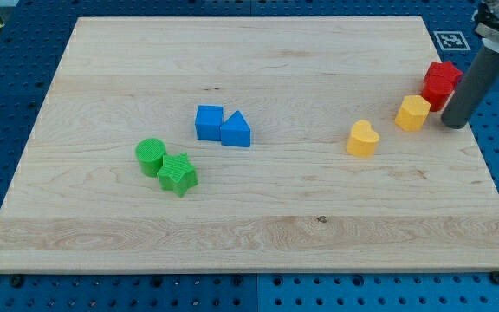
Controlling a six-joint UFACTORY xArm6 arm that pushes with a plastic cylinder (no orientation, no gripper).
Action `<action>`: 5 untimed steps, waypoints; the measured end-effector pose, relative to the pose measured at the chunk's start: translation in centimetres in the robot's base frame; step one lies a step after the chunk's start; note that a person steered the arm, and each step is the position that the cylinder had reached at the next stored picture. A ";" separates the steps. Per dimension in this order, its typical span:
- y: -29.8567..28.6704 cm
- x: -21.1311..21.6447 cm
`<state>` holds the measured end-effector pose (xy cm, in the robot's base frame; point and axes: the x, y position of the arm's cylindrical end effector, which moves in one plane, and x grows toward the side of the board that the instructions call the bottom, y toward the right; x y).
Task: Move the yellow hexagon top right diagonally to the yellow heart
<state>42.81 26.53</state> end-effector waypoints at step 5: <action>-5.3 -2.5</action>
